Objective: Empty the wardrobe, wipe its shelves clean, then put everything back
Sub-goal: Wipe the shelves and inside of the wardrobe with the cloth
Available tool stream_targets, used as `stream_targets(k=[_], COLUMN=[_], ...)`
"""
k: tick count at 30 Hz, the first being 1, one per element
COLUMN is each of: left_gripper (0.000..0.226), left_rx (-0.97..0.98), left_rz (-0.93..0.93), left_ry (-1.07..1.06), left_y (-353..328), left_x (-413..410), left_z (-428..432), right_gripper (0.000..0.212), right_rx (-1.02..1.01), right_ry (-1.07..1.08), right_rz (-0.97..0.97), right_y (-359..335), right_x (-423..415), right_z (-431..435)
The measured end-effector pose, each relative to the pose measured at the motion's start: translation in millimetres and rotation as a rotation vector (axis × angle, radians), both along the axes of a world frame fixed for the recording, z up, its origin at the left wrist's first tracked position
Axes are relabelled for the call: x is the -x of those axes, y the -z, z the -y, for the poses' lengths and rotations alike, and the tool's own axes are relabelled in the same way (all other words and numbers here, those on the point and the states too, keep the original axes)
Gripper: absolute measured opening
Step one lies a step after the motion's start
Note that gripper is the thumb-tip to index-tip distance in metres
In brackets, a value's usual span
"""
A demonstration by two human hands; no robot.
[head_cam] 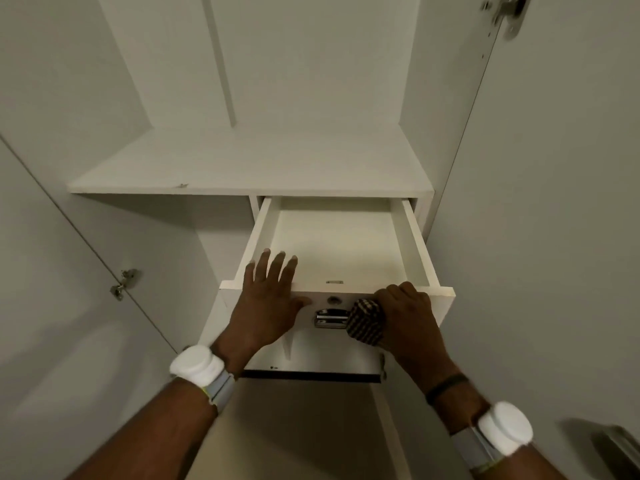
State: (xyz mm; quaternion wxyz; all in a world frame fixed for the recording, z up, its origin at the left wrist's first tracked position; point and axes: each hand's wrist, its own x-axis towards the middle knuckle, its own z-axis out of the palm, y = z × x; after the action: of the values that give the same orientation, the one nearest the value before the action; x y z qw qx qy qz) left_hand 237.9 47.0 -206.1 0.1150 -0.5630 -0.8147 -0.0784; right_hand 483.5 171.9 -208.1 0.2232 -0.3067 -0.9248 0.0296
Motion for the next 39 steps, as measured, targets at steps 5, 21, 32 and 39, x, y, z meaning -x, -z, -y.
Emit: stream_targets(k=[5,21,32,39], left_gripper=[0.094,0.115,0.086,0.082], left_rx=[0.012,-0.031,-0.146,-0.213], left_rz=[0.027,0.105,-0.097,-0.050], left_ry=[-0.037,-0.012,-0.039,-0.023], left_y=[2.6,-0.1,26.1,23.5], left_x=[27.4,142.2,164.7,167.7], left_z=[-44.8,-203.3,-242.1,-245.3], right_gripper=[0.048,0.091,0.085,0.096], right_rx=[0.002,0.223,0.188,0.203], right_ry=[0.043,0.308,0.394,0.368], right_rz=[-0.006,0.110,0.048,-0.124], right_y=[-1.5,-36.4,-7.6,11.4], right_x=[33.7,166.9,196.3,197.1], right_z=[-37.4,-182.3,-212.7,-217.9])
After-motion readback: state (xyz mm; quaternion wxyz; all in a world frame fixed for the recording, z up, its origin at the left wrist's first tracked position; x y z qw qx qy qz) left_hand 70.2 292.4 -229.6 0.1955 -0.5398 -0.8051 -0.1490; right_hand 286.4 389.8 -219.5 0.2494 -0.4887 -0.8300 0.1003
